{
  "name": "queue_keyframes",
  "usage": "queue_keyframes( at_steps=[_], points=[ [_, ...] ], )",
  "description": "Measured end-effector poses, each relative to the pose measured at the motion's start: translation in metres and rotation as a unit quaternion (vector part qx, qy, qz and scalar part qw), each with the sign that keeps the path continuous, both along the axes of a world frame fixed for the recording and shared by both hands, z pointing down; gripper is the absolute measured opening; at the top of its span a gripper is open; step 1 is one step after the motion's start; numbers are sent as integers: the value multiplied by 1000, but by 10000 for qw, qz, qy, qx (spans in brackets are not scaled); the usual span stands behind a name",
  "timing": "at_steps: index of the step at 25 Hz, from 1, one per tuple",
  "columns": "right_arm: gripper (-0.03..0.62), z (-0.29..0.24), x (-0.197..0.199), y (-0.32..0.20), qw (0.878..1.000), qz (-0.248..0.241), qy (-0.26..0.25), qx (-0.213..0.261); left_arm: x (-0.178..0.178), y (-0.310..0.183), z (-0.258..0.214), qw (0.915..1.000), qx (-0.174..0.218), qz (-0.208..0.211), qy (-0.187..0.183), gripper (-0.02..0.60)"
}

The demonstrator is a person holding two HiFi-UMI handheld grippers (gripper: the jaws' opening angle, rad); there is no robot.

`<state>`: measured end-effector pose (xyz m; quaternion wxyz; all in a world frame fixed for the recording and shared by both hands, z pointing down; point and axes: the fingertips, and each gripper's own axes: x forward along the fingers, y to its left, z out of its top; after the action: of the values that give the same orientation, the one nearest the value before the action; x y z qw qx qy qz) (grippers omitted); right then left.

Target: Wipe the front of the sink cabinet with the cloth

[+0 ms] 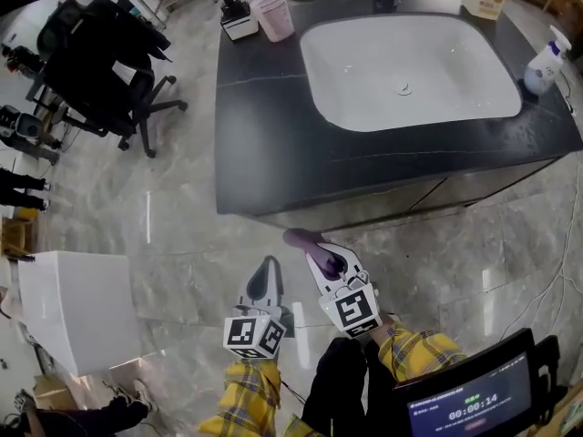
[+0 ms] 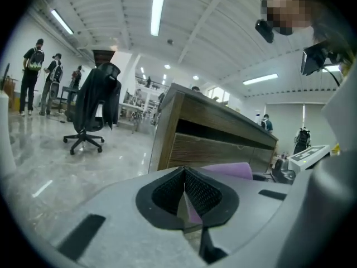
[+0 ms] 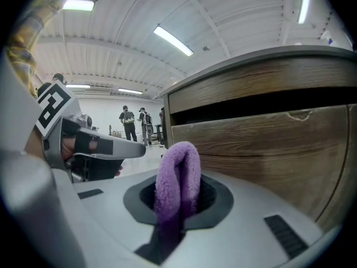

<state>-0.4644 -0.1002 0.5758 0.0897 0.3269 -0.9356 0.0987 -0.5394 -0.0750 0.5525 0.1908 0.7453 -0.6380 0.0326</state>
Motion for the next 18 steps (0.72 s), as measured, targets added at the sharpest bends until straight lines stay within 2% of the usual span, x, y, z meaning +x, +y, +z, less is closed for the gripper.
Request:
queue_keyframes(
  at_steps=[8, 14, 18],
  points=[
    [44, 23, -17, -19, 9999, 5, 11, 105, -1, -12, 32, 9999, -97, -33, 120, 8],
    [44, 27, 14, -44, 9991, 365, -111, 180, 26, -31, 47, 9996, -52, 288, -38, 8],
    [44, 29, 43, -49, 9983, 547, -16, 192, 53, -41, 52, 9984, -103, 559, 37, 8]
  ],
)
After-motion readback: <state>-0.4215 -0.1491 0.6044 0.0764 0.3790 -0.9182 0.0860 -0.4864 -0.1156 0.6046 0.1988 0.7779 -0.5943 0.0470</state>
